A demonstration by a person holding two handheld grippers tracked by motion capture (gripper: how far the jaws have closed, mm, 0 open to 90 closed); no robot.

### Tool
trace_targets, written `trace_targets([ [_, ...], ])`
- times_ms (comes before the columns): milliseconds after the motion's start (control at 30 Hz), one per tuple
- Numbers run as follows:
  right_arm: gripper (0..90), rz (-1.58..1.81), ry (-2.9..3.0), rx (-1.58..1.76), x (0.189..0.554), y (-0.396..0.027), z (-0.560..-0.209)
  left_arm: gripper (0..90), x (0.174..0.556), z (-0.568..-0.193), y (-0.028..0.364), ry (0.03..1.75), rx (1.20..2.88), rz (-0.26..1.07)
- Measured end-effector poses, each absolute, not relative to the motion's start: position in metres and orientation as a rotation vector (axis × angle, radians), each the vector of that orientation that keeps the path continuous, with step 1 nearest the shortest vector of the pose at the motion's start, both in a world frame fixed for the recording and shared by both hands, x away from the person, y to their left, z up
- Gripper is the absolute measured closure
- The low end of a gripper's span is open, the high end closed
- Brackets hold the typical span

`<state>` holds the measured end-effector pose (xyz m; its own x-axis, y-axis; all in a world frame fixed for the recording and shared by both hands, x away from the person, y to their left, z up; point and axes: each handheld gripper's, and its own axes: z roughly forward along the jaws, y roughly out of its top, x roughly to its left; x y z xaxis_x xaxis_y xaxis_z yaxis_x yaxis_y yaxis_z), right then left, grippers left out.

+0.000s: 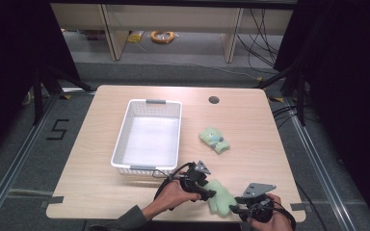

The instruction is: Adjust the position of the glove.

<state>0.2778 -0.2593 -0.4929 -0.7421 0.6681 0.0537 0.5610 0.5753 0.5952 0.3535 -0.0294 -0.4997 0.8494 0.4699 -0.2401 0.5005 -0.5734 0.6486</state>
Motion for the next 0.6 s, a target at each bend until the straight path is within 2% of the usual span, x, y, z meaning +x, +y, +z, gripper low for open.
trace_targets([
  [67, 65.1, 0.900, 2.628, 1.041, 0.278, -0.259, -0.494, 53.9, 0.353, -0.499, -0.029, 0.689, 2.285, -0.045],
  [133, 71.7, 0.890, 2.640, 1.036, 0.279, -0.261, -0.493, 58.8, 0.350, -0.499, -0.028, 0.682, 2.289, -0.040],
  [233, 78.6, 0.923, 2.614, 1.048, 0.280, -0.262, -0.494, 71.3, 0.348, -0.498, -0.026, 0.679, 2.263, -0.041],
  [367, 81.9, 0.922, 2.610, 1.030, 0.280, -0.263, -0.493, 83.1, 0.345, -0.496, -0.025, 0.677, 2.245, -0.041],
  [600, 83.1, 0.939, 2.593, 0.979, 0.282, -0.264, -0.485, 86.0, 0.341, -0.492, -0.013, 0.702, 2.208, -0.090],
])
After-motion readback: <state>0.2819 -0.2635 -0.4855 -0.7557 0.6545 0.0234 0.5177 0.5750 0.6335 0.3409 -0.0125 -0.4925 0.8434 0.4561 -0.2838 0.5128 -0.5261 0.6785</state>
